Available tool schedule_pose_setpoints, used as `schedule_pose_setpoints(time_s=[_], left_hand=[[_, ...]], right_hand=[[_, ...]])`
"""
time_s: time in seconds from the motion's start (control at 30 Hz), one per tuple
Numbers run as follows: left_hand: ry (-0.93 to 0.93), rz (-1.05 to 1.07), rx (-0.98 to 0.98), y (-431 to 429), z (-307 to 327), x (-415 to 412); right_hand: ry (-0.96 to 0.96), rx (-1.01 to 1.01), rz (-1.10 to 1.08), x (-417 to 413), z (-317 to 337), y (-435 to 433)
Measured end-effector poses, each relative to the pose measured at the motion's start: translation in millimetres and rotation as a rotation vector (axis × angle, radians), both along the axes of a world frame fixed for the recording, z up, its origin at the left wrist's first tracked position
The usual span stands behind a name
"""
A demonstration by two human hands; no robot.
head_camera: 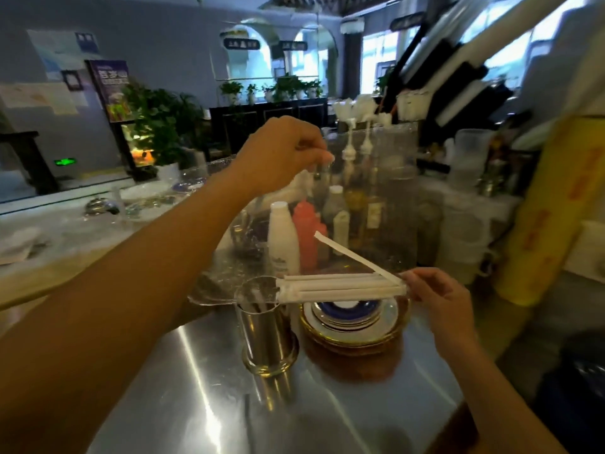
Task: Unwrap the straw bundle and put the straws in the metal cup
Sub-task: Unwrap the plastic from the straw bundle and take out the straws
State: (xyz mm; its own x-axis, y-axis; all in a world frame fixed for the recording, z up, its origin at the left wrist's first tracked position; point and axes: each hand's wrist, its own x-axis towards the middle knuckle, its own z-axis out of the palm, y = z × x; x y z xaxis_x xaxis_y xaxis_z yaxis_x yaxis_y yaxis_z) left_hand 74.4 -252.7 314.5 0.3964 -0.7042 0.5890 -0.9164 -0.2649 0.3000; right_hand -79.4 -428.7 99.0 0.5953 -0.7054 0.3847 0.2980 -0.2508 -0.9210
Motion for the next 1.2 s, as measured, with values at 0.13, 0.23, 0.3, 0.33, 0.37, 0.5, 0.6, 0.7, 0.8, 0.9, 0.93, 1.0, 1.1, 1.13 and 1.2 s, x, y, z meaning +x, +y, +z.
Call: schedule_pose_setpoints(time_s=[0.13, 0.23, 0.3, 0.33, 0.37, 0.5, 0.6, 0.7, 0.8, 0.9, 0.93, 1.0, 1.1, 1.13, 1.2], left_hand=[[0.007, -0.071, -0.004, -26, 0, -10], [0.005, -0.116, -0.003, -41, -2, -17], [0.008, -0.139, -0.008, -49, -3, -21], [0.009, -0.151, -0.012, -52, -3, -22], [0.009, -0.163, -0.018, -54, -4, -24], [0.009, -0.184, -0.046, -58, -6, -22], [0.01, -0.156, -0.051, -55, -8, -14], [0.047, -0.142, 0.003, -45, -8, -3], [0.095, -0.143, 0.099, -31, -11, 6], [0.103, -0.088, 0.108, -20, -15, 15], [0.1, -0.066, 0.099, -17, -15, 18], [0.084, -0.034, 0.075, -10, -15, 24], [0.074, -0.017, 0.046, 2, -13, 33], [0.072, -0.014, 0.04, 7, -13, 36], [0.065, -0.004, 0.021, 14, -13, 41]], right_hand=[[0.006, -0.029, -0.097, -25, 4, -13], [0.037, -0.018, -0.155, -40, 3, -22], [0.067, -0.021, -0.197, -48, 2, -27], [0.073, -0.027, -0.215, -51, 3, -28], [0.069, -0.035, -0.229, -54, 4, -30], [0.047, -0.078, -0.249, -57, 9, -33], [0.053, -0.078, -0.237, -54, 14, -33], [0.052, -0.065, -0.221, -47, 19, -34], [0.053, -0.066, -0.2, -39, 21, -33], [0.075, -0.083, -0.174, -31, 21, -30], [0.08, -0.1, -0.173, -28, 21, -29], [0.073, -0.121, -0.172, -23, 23, -27], [0.067, -0.13, -0.174, -16, 28, -25], [0.057, -0.128, -0.167, -14, 30, -24], [0.049, -0.144, -0.154, -10, 35, -23]])
